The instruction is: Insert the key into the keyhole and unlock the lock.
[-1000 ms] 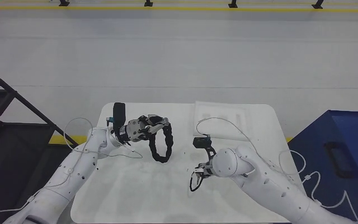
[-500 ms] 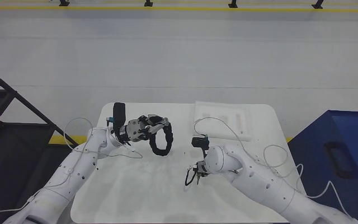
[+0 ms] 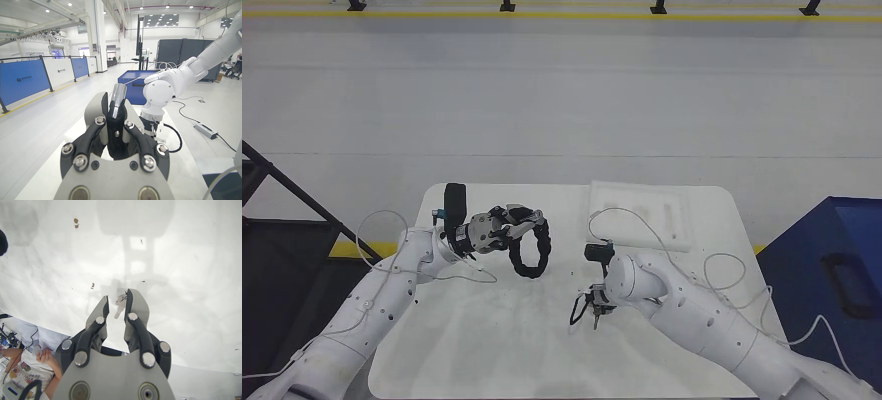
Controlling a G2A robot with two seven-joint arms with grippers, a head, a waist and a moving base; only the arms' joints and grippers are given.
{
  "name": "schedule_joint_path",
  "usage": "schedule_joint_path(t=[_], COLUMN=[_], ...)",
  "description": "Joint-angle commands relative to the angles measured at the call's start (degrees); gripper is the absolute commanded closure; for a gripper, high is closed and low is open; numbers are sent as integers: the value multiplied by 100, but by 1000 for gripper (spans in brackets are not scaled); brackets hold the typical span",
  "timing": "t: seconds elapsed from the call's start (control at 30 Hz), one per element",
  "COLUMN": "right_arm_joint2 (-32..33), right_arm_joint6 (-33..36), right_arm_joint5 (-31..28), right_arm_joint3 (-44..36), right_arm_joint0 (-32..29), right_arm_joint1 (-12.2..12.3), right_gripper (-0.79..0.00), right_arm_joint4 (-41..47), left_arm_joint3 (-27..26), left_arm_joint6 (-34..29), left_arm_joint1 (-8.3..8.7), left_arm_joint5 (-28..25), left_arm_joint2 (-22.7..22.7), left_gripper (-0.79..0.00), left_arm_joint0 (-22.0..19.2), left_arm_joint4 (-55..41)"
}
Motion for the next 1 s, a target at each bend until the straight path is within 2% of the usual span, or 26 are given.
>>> schedule_joint_path(t=[0.0, 0.13, 0.47, 0.7, 0.73, 0.77, 0.87, 0.97], right_arm_joint2=[-16, -97, -175, -157, -174, -181, -217, -246], right_arm_joint6=[-23, -59, -116, -167, -158, -157, -196, -282], right_arm_joint5=[24, 60, 117, 169, 160, 159, 197, 284], right_arm_joint3=[59, 117, 67, -137, -123, -106, -64, -114], right_arm_joint0=[11, 69, 177, 226, 238, 247, 281, 318], right_arm_joint1=[-17, -44, -38, 107, 131, 153, 210, 263], right_gripper=[-123, 0, 0, 0, -68, -172, -256, -292], right_arm_joint4=[-7, -85, -38, -121, -133, -120, -82, -32], left_arm_joint3=[0, 0, 0, 0, 0, 0, 0, 0], left_arm_joint6=[0, 0, 0, 0, 0, 0, 0, 0], left_arm_joint1=[0, 0, 0, 0, 0, 0, 0, 0], left_arm_joint5=[0, 0, 0, 0, 0, 0, 0, 0], left_arm_joint2=[0, 0, 0, 0, 0, 0, 0, 0], left_gripper=[0, 0, 0, 0, 0, 0, 0, 0], left_arm_joint0=[0, 0, 0, 0, 0, 0, 0, 0], left_arm_joint4=[0, 0, 0, 0, 0, 0, 0, 0])
